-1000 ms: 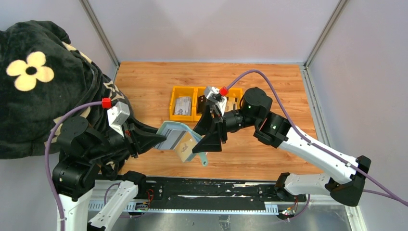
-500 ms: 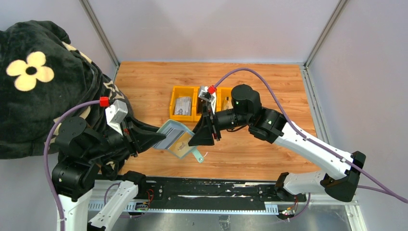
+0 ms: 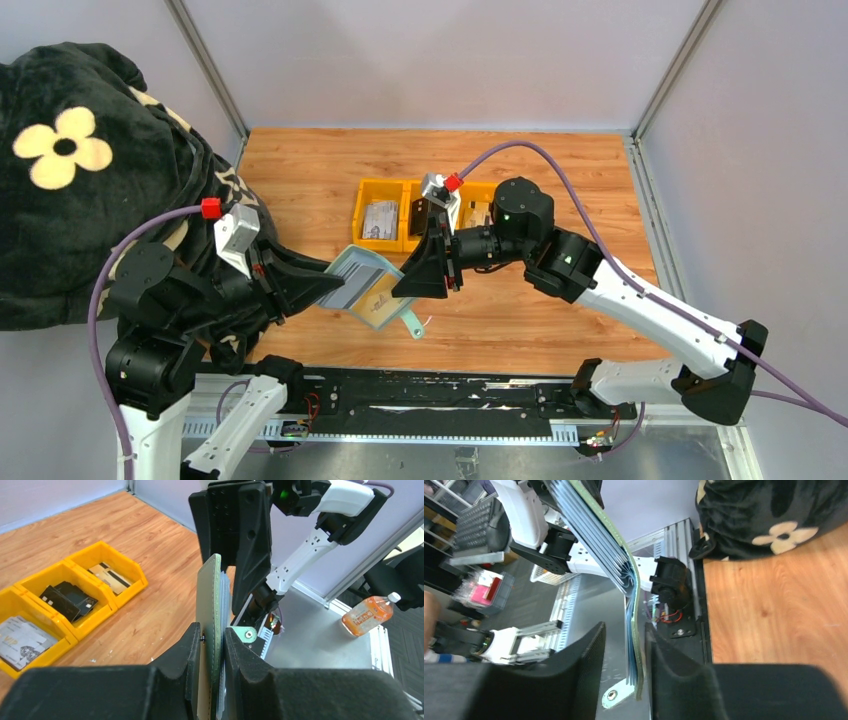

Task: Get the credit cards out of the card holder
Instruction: Remove the credit card from the card holder.

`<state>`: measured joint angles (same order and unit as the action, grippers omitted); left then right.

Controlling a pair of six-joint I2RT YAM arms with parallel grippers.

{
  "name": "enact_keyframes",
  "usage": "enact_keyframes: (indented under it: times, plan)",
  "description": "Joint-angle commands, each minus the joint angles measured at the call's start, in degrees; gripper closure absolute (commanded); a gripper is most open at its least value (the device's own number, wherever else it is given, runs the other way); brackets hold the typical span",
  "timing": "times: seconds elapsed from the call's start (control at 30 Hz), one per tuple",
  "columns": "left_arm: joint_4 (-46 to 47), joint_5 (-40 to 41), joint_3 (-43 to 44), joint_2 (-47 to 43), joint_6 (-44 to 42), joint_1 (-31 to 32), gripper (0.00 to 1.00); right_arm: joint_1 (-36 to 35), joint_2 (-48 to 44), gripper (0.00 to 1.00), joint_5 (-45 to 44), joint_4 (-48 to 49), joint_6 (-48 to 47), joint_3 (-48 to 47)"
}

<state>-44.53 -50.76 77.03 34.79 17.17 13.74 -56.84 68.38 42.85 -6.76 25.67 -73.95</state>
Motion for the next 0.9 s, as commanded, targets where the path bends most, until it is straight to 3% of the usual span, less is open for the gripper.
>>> enact_keyframes:
  times: [0.0,0.1,0.17,0.27,0.37,0.4,0.5,0.57,0.7,0.87]
  plan:
    - [4.7,-0.9,0.4,0.0,3.7,0.1,1.0,0.2,-1.3,0.57,0.9,8.3,4.1,3.3]
    - [6.8,-2.0,0.2,0.2,6.6,0.2,1.0,0.2,-1.1,0.56,0.9,12.1,6.1,4.9]
    - [7.9,-2.6,0.2,0.3,8.4,0.1,1.0,0.2,-0.7,0.62,1.3,13.7,7.1,5.1]
    - [8.3,-3.2,0.6,0.8,9.3,0.1,1.0,0.2,-0.7,0.77,1.6,14.2,7.7,4.9]
    - [7.3,-2.8,0.1,0.8,8.2,0.1,1.0,0.2,-1.9,0.98,2.4,14.0,7.5,4.8]
    - [6.5,-2.2,-0.4,0.7,7.4,0.1,0.96,0.2,-2.5,1.0,2.5,13.0,6.8,4.5]
    - [3.4,-1.0,-2.7,0.5,3.9,0.2,0.5,0.2,-3.4,1.0,0.9,4.7,2.8,1.3]
    - [2.3,-0.7,-4.9,0.3,3.1,0.1,0.36,0.2,-2.7,1.0,0.7,-1.2,1.2,-1.3]
    - [4.2,-2.7,-8.8,-0.5,4.4,0.2,0.28,0.1,-0.3,1.0,1.0,-10.1,-0.7,-6.0]
    - [1.4,0.1,-9.5,-1.0,-0.4,0.2,0.28,-0.3,3.1,1.0,-4.0,-24.8,-4.0,-14.8]
